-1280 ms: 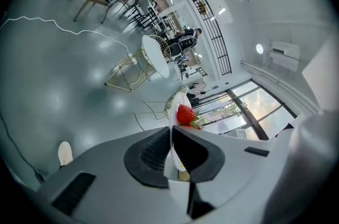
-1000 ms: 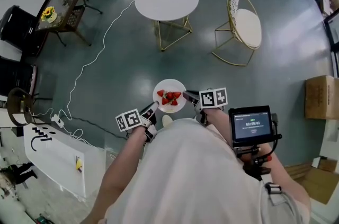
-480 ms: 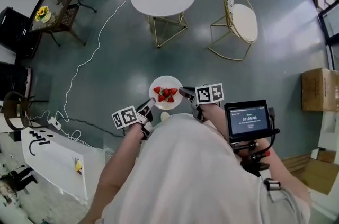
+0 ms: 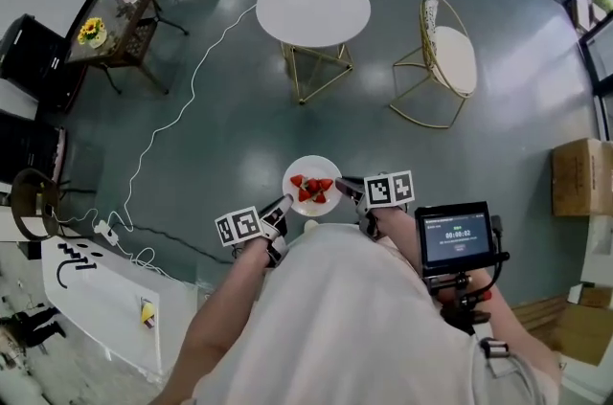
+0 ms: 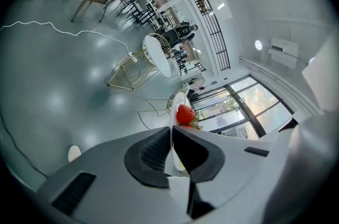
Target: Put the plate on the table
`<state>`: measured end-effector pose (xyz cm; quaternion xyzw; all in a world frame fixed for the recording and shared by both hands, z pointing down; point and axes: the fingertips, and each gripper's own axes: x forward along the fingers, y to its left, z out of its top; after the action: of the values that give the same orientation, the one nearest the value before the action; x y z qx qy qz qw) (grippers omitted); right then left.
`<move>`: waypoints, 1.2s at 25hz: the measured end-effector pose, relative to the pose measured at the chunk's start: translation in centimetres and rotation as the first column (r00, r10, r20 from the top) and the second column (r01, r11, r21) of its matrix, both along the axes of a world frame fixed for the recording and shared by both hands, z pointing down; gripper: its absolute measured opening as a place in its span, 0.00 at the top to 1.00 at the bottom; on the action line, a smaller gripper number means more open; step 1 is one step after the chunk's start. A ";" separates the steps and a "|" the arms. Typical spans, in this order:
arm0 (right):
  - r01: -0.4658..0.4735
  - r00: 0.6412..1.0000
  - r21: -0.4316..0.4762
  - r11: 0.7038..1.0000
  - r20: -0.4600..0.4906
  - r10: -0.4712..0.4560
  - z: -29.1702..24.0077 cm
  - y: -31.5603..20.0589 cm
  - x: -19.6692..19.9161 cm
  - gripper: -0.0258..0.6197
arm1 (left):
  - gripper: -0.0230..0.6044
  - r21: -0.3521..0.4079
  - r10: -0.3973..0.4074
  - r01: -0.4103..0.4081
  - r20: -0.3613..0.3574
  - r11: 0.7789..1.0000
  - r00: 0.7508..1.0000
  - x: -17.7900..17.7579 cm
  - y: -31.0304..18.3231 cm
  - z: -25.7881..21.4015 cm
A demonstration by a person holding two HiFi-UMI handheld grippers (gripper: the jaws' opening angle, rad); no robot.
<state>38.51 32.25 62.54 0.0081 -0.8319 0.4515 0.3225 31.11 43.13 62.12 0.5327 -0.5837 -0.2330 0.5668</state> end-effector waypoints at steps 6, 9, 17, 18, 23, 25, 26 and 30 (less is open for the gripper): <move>0.013 1.000 -0.003 1.000 0.002 -0.013 -0.2 0.3 0.2 0.92 | 0.93 -0.006 -0.017 0.017 -0.027 1.000 0.999 0.4 0.4 0.0; 0.022 1.000 -0.007 1.000 0.001 -0.022 -0.3 0.4 0.3 0.92 | 0.93 -0.007 -0.036 0.036 -0.030 0.999 0.999 0.5 0.6 0.0; 0.070 0.997 -0.017 0.997 -0.012 -0.070 0.5 4.1 -5.6 0.92 | 0.93 -0.009 -0.091 0.091 -0.065 0.996 0.994 -4.8 4.8 1.0; 0.077 0.997 -0.021 0.997 -0.011 -0.077 0.8 4.2 -6.6 0.92 | 0.93 -0.012 -0.097 0.097 -0.063 0.995 0.993 -5.7 4.9 1.2; 0.102 0.995 -0.040 0.994 -0.002 -0.102 1.8 2.4 -9.6 0.92 | 0.93 -0.033 -0.126 0.124 -0.047 0.992 0.991 -8.5 3.3 1.7; 0.108 0.994 -0.046 0.993 -0.002 -0.108 1.9 1.6 -10.8 0.92 | 0.93 -0.040 -0.134 0.133 -0.040 0.990 0.990 -9.5 2.6 1.6; 0.114 0.993 -0.048 0.992 0.000 -0.114 2.0 1.3 -11.4 0.92 | 0.93 -0.044 -0.138 0.137 -0.036 0.990 0.990 -10.2 2.3 1.6; 0.140 0.990 -0.053 0.989 0.010 -0.140 1.8 -0.7 -14.4 0.92 | 0.93 -0.055 -0.148 0.147 -0.022 0.988 0.989 -13.2 0.4 1.7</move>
<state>24.09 31.59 64.39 -0.0604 -0.8189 0.4501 0.3510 17.93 43.50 63.84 0.4697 -0.6199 -0.2658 0.5695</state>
